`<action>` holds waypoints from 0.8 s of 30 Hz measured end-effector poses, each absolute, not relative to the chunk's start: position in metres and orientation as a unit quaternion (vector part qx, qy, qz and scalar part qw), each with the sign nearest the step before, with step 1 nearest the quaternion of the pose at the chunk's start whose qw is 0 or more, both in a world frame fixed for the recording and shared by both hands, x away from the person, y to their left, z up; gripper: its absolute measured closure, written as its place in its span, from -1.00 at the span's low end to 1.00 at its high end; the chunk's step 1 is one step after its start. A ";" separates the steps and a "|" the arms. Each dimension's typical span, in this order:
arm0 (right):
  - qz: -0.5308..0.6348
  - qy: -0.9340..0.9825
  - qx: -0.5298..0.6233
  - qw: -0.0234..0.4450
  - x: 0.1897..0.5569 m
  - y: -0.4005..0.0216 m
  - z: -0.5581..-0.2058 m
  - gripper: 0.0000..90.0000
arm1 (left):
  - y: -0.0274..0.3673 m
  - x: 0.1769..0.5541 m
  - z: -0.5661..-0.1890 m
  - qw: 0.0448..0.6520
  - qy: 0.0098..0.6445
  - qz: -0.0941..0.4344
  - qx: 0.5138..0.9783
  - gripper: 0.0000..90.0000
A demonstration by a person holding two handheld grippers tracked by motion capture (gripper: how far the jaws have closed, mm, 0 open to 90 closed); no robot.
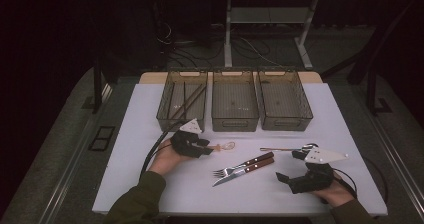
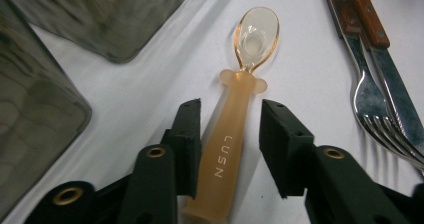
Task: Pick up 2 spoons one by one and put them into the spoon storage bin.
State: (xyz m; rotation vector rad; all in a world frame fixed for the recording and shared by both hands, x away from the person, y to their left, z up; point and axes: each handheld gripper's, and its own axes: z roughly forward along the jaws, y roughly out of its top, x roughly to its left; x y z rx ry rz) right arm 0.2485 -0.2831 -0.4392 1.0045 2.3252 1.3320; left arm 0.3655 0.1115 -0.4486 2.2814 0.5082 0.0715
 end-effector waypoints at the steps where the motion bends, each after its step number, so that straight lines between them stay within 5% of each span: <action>1: 0.461 0.805 0.347 0.140 0.249 -0.283 -0.439 -0.91 | 0.111 0.365 -0.449 0.388 0.198 0.032 0.900 0.39; 24: 0.461 0.805 0.347 0.138 0.248 -0.283 -0.439 -0.91 | 0.106 0.356 -0.445 0.373 0.159 0.048 0.913 0.66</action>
